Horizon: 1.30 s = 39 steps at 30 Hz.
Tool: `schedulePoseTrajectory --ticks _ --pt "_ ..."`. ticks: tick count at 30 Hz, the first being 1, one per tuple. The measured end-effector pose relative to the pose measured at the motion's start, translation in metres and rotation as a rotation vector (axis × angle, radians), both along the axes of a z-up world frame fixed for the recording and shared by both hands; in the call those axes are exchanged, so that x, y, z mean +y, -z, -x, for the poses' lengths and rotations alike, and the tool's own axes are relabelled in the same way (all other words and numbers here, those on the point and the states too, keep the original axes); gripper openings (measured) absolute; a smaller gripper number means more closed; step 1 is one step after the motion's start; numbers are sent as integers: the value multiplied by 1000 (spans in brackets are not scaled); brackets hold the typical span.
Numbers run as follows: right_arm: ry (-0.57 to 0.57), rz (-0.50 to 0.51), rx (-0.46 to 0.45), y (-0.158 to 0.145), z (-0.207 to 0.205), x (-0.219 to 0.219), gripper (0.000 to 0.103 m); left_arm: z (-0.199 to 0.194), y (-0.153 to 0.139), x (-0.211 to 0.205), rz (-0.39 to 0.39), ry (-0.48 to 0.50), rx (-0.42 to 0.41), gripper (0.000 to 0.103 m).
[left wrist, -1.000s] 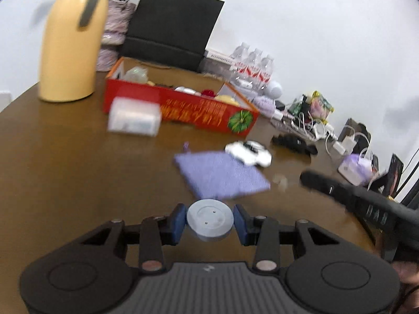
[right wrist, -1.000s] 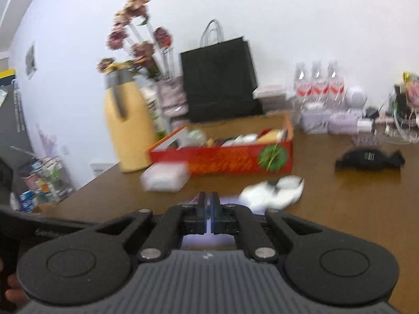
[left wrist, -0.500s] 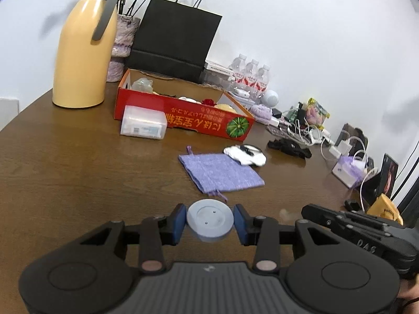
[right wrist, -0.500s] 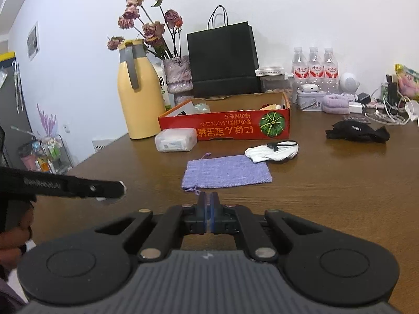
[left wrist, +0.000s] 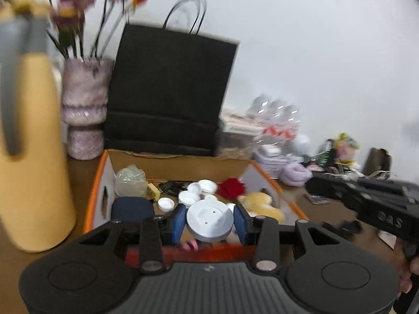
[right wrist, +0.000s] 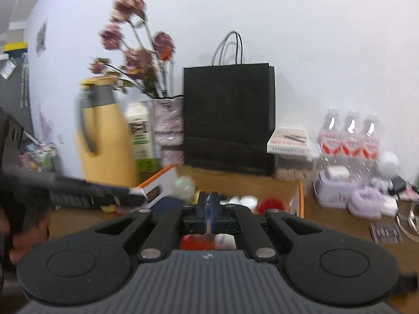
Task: Organize objects
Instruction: 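Lower the white lid and small item into the box and release both, then move both tools back toward the purple cloth and white cloth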
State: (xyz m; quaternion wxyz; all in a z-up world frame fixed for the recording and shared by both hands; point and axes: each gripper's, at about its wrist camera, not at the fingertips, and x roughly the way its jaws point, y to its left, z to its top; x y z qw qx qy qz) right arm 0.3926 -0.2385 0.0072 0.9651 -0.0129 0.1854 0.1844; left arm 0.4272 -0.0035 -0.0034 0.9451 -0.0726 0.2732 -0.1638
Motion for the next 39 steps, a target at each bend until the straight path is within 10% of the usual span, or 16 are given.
schedulePoseTrajectory --ticks 5,8,13,20,24,29,33,39 --pt "46 8 156 43 -118 29 4 -73 49 -4 58 -12 142 41" --pt "105 22 230 79 -156 33 12 -86 68 0 49 -72 154 67" --pt "131 -148 288 101 -161 -1 31 -91 61 14 90 -91 172 75" --pt "152 -134 273 81 -153 -6 40 -72 37 9 14 -90 114 78" --pt "145 -46 249 59 -129 -2 55 -44 19 7 -5 -110 93 81" --pt "137 43 200 34 -72 0 99 19 -2 2 -105 -149 33 90" --pt "146 51 153 24 10 -2 103 104 -1 -1 -193 -171 -18 91" --pt "162 24 134 40 168 -9 103 247 12 8 -115 -102 -17 97"
